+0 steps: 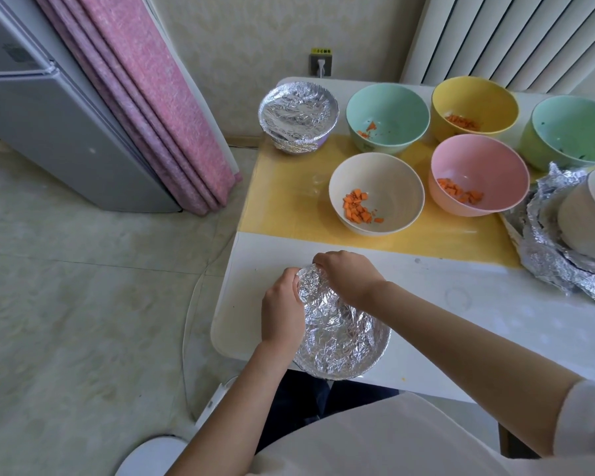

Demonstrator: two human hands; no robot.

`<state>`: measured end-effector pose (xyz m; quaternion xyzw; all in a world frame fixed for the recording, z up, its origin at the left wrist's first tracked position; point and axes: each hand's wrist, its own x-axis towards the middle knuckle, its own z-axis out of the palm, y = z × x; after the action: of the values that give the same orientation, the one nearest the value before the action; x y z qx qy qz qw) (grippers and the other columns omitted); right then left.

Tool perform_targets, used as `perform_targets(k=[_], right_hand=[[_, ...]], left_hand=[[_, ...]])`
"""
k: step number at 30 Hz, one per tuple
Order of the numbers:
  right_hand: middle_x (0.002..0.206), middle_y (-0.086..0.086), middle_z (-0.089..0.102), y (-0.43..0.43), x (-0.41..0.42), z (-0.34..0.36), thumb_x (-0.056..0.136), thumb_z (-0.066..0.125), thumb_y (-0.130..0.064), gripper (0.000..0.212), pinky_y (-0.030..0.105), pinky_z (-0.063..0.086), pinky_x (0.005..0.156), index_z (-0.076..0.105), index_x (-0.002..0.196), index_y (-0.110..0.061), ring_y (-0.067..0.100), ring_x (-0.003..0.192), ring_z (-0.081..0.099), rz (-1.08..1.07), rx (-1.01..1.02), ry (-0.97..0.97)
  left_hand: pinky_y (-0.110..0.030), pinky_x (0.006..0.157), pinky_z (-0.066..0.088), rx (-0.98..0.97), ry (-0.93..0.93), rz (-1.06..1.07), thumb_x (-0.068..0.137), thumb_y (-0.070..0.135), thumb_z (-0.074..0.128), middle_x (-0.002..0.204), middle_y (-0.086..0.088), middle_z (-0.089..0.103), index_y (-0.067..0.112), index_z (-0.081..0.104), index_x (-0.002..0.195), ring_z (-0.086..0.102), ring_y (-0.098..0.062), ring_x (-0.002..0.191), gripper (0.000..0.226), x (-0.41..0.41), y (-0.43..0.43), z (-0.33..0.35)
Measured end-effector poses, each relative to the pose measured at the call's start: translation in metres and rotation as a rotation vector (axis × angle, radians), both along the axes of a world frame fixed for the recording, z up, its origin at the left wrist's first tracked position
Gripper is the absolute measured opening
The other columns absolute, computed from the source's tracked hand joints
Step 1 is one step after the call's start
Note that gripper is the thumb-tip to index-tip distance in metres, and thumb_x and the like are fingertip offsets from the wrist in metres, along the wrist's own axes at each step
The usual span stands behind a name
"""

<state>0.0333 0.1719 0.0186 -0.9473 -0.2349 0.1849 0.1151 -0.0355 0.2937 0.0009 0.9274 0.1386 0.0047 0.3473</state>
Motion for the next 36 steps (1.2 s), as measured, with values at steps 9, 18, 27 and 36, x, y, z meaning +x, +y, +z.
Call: perform_targets(k=[9,18,27,36], right_hand=[[0.114,0.004,0.061,0.003,0.005,0.000,0.091,0.043,-0.002,0.036,0.030,0.040,0.069,0.051,0.124,-0.014,0.025,0.098,0.059,0.153,0.004,0.019],[0.110,0.009,0.061,0.008,0.005,0.000,0.090,0.042,-0.002,0.037,0.033,0.041,0.068,0.049,0.126,-0.012,0.029,0.098,0.059,0.150,-0.028,0.015],[0.108,0.009,0.067,-0.001,0.005,0.000,0.099,0.040,-0.014,0.027,0.034,0.043,0.076,0.058,0.120,-0.014,0.029,0.095,0.060,0.020,0.195,0.152],[0.114,0.007,0.066,-0.025,0.007,-0.002,0.101,0.038,-0.017,0.030,0.034,0.045,0.085,0.060,0.121,-0.013,0.026,0.102,0.060,-0.113,0.268,0.165]], left_hand=[[-0.040,0.062,0.047,0.027,-0.009,-0.008,0.099,0.010,0.038,0.085,-0.014,0.065,0.005,0.058,0.110,0.060,-0.031,0.076,0.024,-0.002,-0.001,0.001],[-0.030,0.053,0.031,0.056,-0.017,-0.037,0.100,0.013,0.037,0.078,-0.014,0.063,0.003,0.053,0.101,0.058,-0.033,0.068,0.020,-0.001,0.001,0.002],[-0.032,0.055,0.034,-0.015,-0.021,-0.015,0.099,0.014,0.037,0.081,-0.014,0.063,0.008,0.053,0.114,0.061,-0.031,0.075,0.022,-0.005,-0.001,0.000],[-0.028,0.097,0.041,-0.157,-0.027,-0.015,0.097,0.002,0.036,0.134,-0.004,0.052,0.017,0.043,0.137,0.049,-0.021,0.120,0.043,-0.014,-0.005,0.000]])
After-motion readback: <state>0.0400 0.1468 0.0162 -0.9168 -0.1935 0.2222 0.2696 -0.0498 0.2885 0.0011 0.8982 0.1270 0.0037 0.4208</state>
